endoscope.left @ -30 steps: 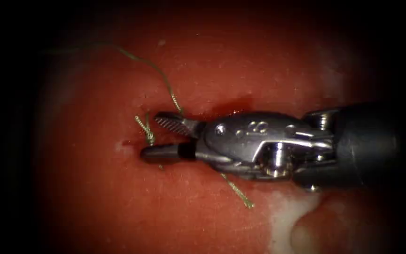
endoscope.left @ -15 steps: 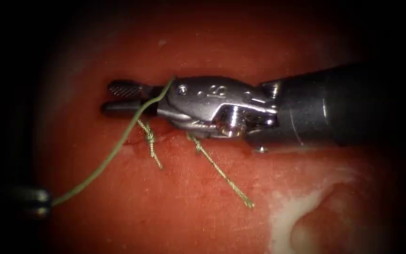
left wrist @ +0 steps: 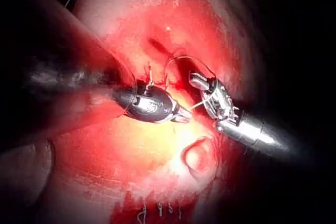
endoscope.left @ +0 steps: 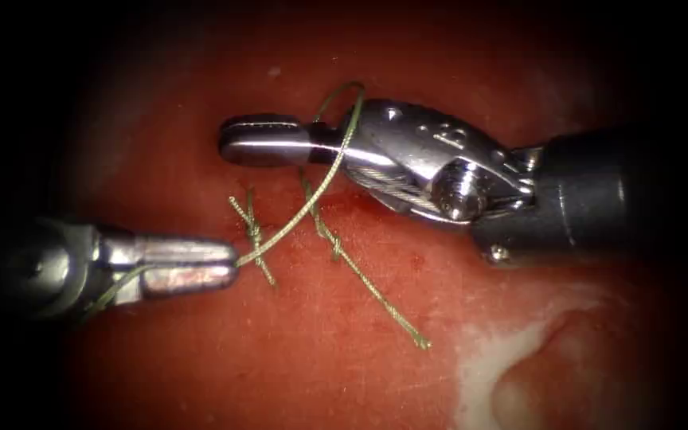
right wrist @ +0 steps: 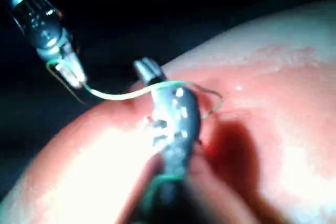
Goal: Wound Closure
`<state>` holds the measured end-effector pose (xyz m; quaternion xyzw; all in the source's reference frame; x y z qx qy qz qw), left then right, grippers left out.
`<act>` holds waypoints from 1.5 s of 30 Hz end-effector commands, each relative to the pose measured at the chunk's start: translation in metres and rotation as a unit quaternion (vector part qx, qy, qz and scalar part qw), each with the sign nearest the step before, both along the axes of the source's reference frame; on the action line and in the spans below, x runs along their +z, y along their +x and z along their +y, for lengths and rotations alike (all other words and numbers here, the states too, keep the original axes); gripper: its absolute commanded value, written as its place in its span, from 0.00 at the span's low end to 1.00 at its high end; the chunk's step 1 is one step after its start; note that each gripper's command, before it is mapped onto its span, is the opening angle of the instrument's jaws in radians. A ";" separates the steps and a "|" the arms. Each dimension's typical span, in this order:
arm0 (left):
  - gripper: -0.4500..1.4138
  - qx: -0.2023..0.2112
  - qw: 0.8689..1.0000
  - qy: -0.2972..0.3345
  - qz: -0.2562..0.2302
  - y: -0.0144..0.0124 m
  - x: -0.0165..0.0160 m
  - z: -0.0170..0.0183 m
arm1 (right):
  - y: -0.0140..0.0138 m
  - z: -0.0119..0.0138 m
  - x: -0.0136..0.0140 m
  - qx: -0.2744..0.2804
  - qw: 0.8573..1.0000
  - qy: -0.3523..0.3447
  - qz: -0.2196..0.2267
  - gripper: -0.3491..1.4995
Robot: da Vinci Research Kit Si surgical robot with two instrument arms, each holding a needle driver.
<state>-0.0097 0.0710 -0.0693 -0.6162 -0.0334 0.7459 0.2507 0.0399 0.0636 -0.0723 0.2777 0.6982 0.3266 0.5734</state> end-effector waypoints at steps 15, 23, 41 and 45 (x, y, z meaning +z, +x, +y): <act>0.05 0.001 1.000 0.007 0.016 -0.0017 0.0093 0.0041 | -0.0005 0.0028 -0.0007 -0.193 0.953 -0.164 0.169 0.13; 0.05 0.009 1.000 0.008 0.010 -0.0031 0.0103 0.0057 | 0.0010 0.0026 -0.0026 -0.362 0.870 -0.274 0.191 0.14; 0.05 0.017 1.000 0.021 0.013 -0.0026 0.0104 0.0050 | -0.0006 -0.0013 -0.0040 -0.598 0.696 -0.364 0.161 0.54; 0.05 0.018 0.999 0.023 0.013 -0.0025 0.0105 0.0046 | -0.0005 -0.0021 -0.0034 -0.628 0.668 -0.373 0.143 0.59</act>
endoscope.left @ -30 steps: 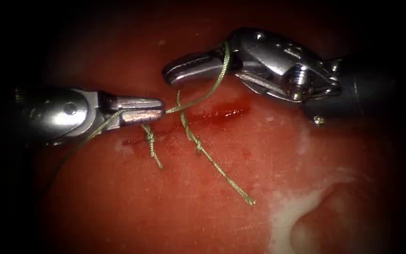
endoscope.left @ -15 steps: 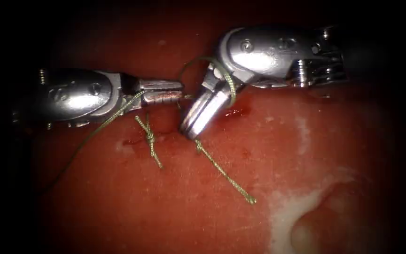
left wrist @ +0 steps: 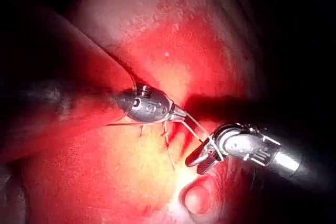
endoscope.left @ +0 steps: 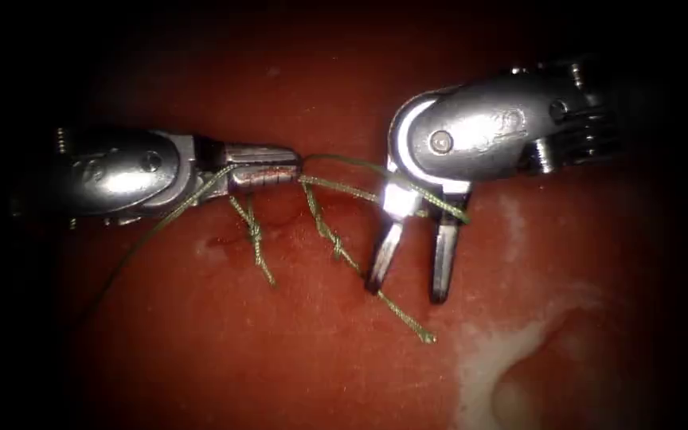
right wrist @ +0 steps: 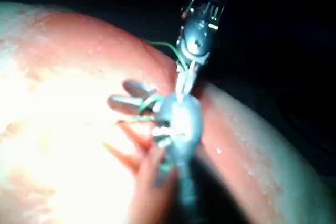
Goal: Wound Closure
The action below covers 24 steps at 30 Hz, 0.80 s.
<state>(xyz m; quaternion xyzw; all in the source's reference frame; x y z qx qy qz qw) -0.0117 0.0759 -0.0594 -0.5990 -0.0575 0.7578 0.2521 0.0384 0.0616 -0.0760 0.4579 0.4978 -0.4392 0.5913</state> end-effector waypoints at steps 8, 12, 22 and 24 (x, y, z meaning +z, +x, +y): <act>0.05 0.004 1.000 0.006 -0.001 0.0019 0.0000 -0.0012 | 0.0013 -0.0015 0.0020 -0.009 0.999 -0.040 0.013 0.60; 0.05 0.005 1.000 0.006 0.001 0.0027 -0.0001 -0.0014 | 0.0019 -0.0029 0.0039 -0.012 0.999 -0.051 0.012 0.57; 0.05 0.006 1.000 0.008 0.003 0.0036 -0.0001 -0.0020 | 0.0026 -0.0031 0.0067 -0.033 0.995 -0.095 0.008 0.49; 0.05 0.005 1.000 0.008 0.004 0.0035 -0.0001 -0.0020 | 0.0025 -0.0031 0.0068 -0.034 0.995 -0.096 0.011 0.41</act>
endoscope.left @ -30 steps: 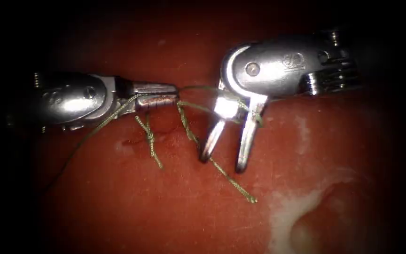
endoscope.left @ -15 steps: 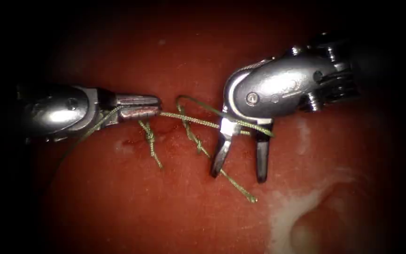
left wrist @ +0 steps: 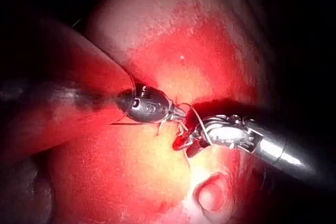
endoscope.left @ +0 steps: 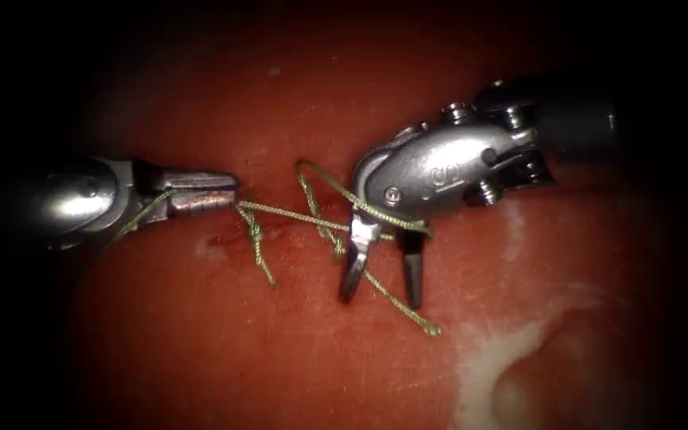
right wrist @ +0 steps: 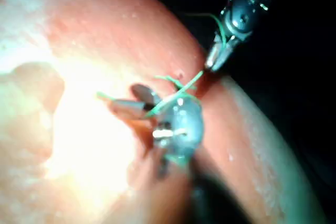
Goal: Wound Closure
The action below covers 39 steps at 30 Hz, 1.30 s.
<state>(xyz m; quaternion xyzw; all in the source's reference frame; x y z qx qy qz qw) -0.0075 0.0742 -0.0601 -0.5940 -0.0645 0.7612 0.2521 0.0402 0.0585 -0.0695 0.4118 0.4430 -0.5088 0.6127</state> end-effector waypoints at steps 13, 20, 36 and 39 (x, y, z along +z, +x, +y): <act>0.05 0.005 1.000 0.008 0.004 0.0005 -0.0010 -0.0037 | 0.0015 -0.0007 0.0014 -0.036 0.999 -0.008 0.000 0.00; 0.05 0.013 1.000 0.010 0.011 0.0005 -0.0019 -0.0068 | 0.0015 -0.0002 0.0015 -0.002 1.000 0.013 -0.014 0.00; 0.05 0.071 0.997 0.039 -0.001 -0.0054 -0.0074 -0.0199 | 0.0024 0.0075 0.0020 0.118 0.990 0.065 -0.050 0.00; 0.05 0.081 0.996 0.041 -0.006 -0.0066 -0.0091 -0.0220 | 0.0025 0.0075 0.0024 0.127 0.988 0.065 -0.057 0.00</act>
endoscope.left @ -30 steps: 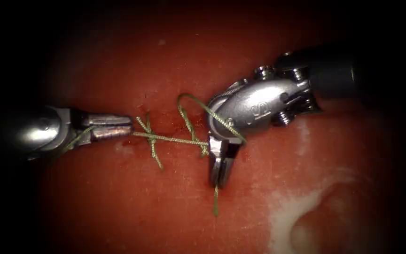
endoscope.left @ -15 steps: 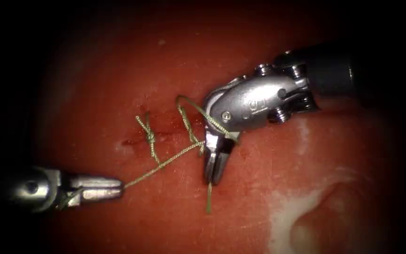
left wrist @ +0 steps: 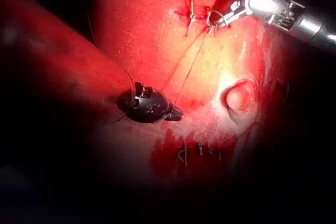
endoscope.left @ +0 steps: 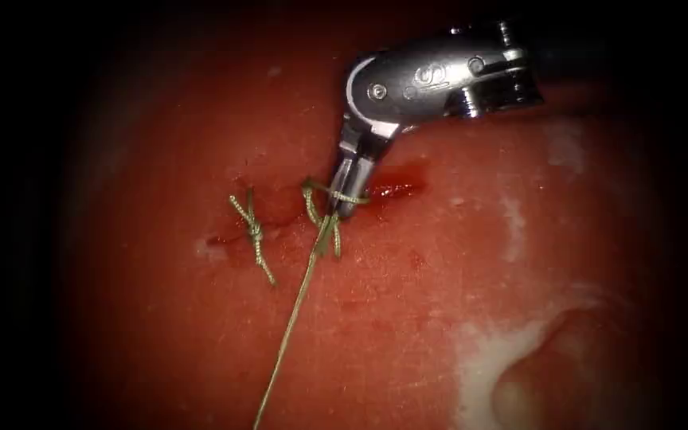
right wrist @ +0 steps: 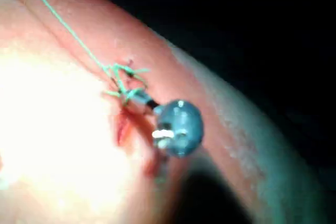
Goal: Wound Closure
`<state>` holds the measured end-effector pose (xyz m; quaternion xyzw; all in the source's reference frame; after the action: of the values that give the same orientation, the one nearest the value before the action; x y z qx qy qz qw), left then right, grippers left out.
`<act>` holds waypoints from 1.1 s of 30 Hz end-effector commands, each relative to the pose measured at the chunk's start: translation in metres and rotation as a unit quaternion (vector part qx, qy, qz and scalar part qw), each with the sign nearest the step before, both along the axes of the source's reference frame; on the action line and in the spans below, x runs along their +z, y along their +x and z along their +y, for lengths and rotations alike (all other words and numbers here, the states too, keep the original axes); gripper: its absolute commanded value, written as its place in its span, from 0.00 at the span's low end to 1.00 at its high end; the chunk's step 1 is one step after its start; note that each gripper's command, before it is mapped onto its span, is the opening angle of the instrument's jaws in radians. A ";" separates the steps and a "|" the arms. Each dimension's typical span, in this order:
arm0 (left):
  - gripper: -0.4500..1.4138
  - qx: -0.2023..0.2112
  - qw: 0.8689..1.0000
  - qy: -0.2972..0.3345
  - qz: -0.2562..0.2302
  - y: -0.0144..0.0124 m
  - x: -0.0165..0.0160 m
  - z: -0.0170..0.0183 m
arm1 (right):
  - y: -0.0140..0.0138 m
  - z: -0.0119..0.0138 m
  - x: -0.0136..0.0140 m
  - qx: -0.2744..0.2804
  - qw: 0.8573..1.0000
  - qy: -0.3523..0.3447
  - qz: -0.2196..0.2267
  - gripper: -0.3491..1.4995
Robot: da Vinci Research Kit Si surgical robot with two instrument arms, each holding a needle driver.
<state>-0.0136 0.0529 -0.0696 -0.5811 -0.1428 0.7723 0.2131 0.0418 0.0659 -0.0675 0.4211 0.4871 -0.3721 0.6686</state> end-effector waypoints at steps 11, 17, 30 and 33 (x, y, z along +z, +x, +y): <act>0.05 0.038 0.999 0.014 -0.022 -0.0045 -0.0081 -0.0080 | 0.0018 0.0010 0.0017 0.042 0.999 -0.003 -0.019 0.00; 0.05 0.043 0.998 0.019 -0.030 -0.0044 -0.0099 -0.0095 | 0.0020 0.0026 0.0022 0.088 0.994 0.007 -0.061 0.00; 0.05 0.043 0.998 0.020 -0.033 -0.0058 -0.0090 -0.0103 | -0.0065 -0.0002 0.0025 0.526 0.770 0.172 -0.318 0.00; 0.05 0.044 0.998 0.019 -0.033 -0.0061 -0.0088 -0.0104 | -0.0083 -0.0017 0.0025 0.598 0.691 0.264 -0.309 0.00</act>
<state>-0.0192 0.0432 -0.0787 -0.5962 -0.1880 0.7585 0.1843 0.0330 0.0648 -0.0653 0.2887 0.4812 0.4135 0.7171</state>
